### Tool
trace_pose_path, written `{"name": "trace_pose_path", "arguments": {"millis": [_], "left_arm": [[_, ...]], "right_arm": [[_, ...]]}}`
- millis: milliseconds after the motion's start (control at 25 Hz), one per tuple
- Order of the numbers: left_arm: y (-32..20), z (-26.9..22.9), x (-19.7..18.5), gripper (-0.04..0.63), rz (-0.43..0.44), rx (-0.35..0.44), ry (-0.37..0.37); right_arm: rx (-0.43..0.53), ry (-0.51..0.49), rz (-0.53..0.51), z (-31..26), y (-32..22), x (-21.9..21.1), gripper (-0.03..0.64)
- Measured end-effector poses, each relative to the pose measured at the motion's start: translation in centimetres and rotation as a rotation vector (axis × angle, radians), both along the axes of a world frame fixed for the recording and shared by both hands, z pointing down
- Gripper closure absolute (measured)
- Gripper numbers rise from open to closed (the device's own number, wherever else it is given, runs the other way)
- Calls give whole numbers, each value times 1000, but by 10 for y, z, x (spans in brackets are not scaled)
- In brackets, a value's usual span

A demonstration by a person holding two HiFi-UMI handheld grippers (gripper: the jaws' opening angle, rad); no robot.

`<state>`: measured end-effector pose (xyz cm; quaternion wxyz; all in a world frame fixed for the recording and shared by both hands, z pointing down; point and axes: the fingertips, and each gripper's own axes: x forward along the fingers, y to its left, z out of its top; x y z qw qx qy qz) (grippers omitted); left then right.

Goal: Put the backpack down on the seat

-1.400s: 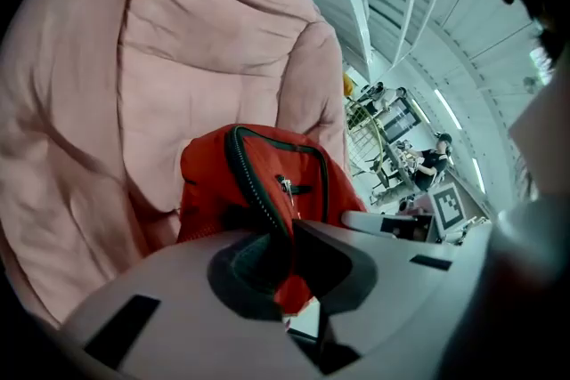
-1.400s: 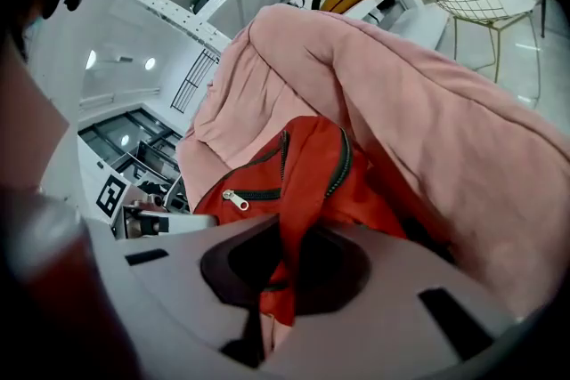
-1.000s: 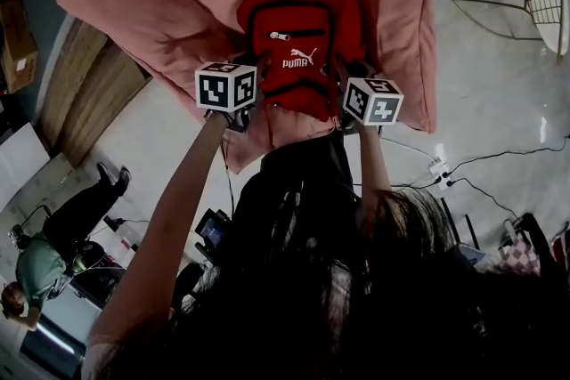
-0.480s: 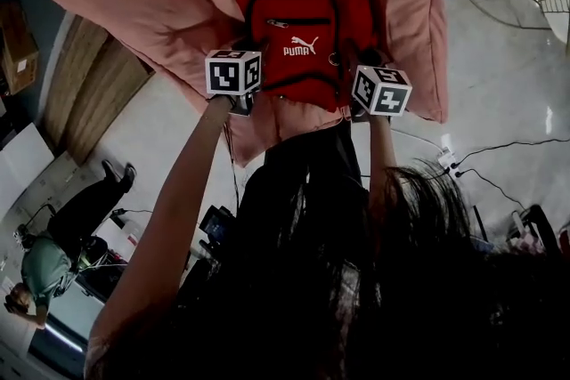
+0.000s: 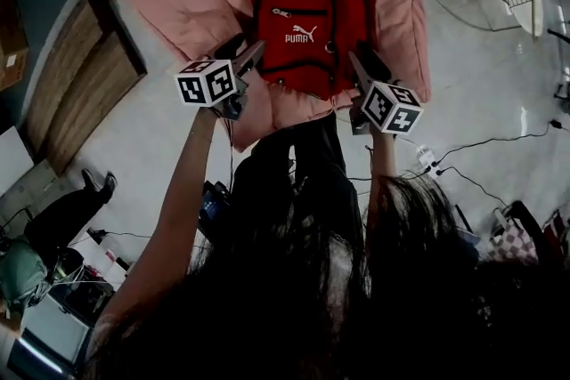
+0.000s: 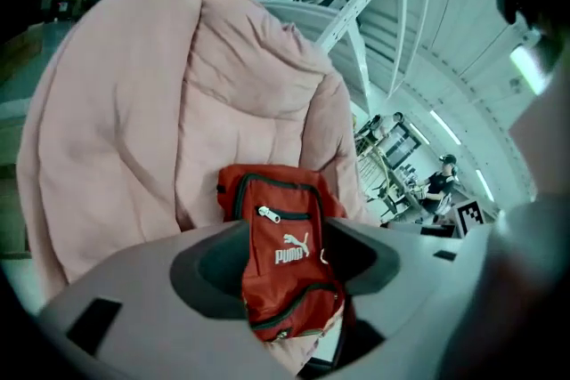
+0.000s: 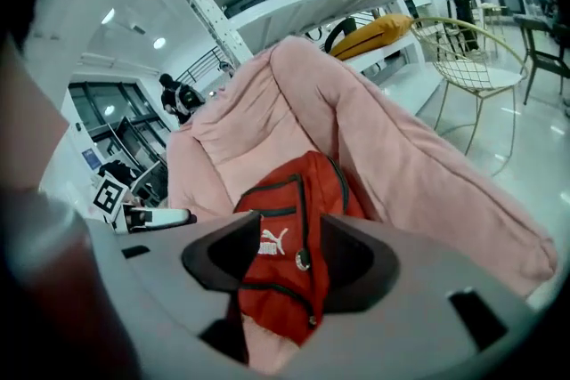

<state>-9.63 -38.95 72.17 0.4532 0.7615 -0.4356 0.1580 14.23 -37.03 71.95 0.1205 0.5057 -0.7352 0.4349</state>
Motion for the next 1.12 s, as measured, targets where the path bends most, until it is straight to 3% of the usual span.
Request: {"name": "trace_pose_path", "arguments": {"millis": [160,400,560,880,960,1120], "left_arm": [[22,-52,6,331,62,89,18],[59,-135,28,333,133,201,115],[102,-190,37,342,165,215,259],[174,-260,10,379,147,287,531],[186,-264,-1,401,137,284,543],[205,-260,-25,474,120,290,491]], "right_arm": [[65,-67,34,-54,25,-9,405],[179,-66,23,-122,56,-40,405],[225,-54,14,-154,92,-66,430],[297,-108,49,-200,163,-106,498],[309,-107,57,-207,178,-114,511],[326,-85,37,-220,203,-130,523]]}}
